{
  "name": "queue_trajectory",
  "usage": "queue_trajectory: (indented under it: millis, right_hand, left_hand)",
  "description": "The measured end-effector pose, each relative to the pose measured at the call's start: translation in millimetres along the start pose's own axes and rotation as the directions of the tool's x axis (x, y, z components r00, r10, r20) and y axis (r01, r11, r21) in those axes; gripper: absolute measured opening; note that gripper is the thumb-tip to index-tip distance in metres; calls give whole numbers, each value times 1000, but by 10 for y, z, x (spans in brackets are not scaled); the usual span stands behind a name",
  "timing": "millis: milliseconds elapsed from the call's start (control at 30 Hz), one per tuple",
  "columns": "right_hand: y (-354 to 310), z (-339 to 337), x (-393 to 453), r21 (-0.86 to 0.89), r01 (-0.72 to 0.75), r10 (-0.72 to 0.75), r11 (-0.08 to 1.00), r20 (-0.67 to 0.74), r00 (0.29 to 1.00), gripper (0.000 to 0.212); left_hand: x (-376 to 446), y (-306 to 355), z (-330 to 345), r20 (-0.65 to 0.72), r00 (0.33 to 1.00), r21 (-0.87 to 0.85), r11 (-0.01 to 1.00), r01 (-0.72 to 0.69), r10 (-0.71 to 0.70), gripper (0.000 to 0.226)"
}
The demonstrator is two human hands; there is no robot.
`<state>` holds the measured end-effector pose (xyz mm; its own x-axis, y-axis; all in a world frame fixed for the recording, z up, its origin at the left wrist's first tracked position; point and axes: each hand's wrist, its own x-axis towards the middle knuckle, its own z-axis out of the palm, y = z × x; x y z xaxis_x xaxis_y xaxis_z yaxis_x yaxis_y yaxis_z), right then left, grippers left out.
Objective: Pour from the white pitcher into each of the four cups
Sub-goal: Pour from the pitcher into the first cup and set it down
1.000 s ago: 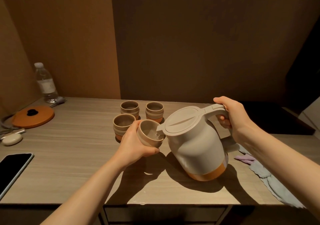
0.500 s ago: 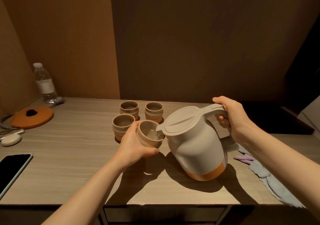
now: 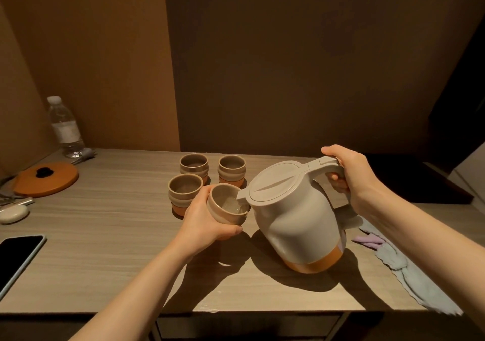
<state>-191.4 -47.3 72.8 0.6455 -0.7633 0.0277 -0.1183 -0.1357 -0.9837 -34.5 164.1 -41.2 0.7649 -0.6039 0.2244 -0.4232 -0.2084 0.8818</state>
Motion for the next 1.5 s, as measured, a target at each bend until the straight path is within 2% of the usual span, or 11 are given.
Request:
queue_trajectory:
  millis: [400, 867, 1200, 1500]
  right_hand:
    - [39, -20, -2, 52, -1, 2, 999, -9, 1000, 50]
    - [184, -73, -11, 280, 22, 9, 960, -109, 994, 41]
    - [355, -130, 120, 312, 9, 46, 950, -169, 985, 37]
    - [440, -165, 264, 334, 8, 60, 942, -192, 980, 35]
  left_hand:
    - [-14, -20, 56, -17, 998, -88, 994, 59, -61, 93]
    - [88, 120, 150, -97, 992, -201, 978, 55, -75, 90]
    - [356, 28, 376, -113, 980, -212, 968, 137, -164, 97]
    - [563, -229, 574, -133, 967, -148, 969, 200, -219, 94]
